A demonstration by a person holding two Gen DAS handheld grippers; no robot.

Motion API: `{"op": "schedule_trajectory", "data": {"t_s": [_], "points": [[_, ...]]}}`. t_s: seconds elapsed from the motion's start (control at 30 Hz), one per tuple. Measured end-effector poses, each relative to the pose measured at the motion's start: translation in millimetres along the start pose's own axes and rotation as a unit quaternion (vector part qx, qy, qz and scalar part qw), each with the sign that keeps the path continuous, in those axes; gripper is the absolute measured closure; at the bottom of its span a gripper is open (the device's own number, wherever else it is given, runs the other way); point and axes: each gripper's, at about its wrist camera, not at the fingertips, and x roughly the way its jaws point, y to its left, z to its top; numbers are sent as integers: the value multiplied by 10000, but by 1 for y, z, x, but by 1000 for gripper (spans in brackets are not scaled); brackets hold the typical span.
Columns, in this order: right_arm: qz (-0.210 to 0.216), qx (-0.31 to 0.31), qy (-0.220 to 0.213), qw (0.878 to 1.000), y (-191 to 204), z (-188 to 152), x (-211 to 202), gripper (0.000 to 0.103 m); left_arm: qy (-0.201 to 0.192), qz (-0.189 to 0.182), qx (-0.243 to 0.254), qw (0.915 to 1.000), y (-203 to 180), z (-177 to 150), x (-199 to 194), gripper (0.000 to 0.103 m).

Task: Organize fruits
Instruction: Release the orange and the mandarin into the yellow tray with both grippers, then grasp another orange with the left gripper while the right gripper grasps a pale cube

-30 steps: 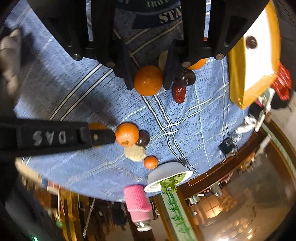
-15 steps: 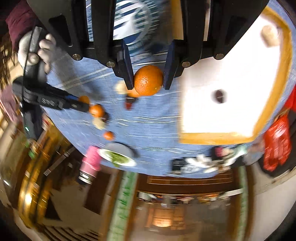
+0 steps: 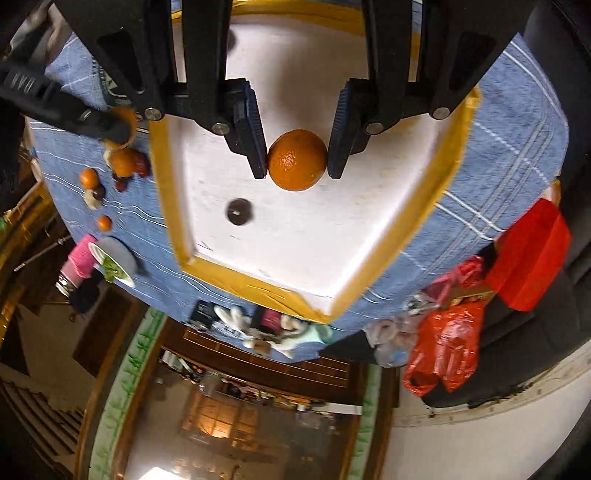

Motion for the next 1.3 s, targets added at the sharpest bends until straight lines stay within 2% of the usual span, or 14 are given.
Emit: {"op": "schedule_trajectory", "data": {"t_s": [0.03,0.1,0.27,0.3,0.37,0.53,0.77,1.07,1.3], "points": [[-46,-110,57,9999,7,-3,8,66,-29,13,-7,10000,2,0,-1,66],[-239,-365,185,9989,23,-5,27,65,-166,103,-2,9998,6,0,-8,43],[-815,-896,296,9922,44,-11,54,63,-598,409,157,9973,5,2,-27,26],[-867,-964,301,9911,46,-11,56,55,-648,434,178,9968,5,3,-29,23],[-895,-1029,236,9904,51,-11,55,44,-720,460,221,9961,4,3,-33,23],[-1064,-1199,11,9871,61,-9,43,44,-805,491,365,9949,-5,0,-43,23],[-1113,-993,-169,9887,51,-19,16,44,-875,481,581,9933,-23,-3,-57,23],[-1263,-523,-449,9896,8,-40,-34,44,-931,412,916,9906,-55,-9,-71,19],[-1955,121,-569,9790,-67,-70,-93,41,-632,181,778,9948,-56,-11,-58,17]]}}
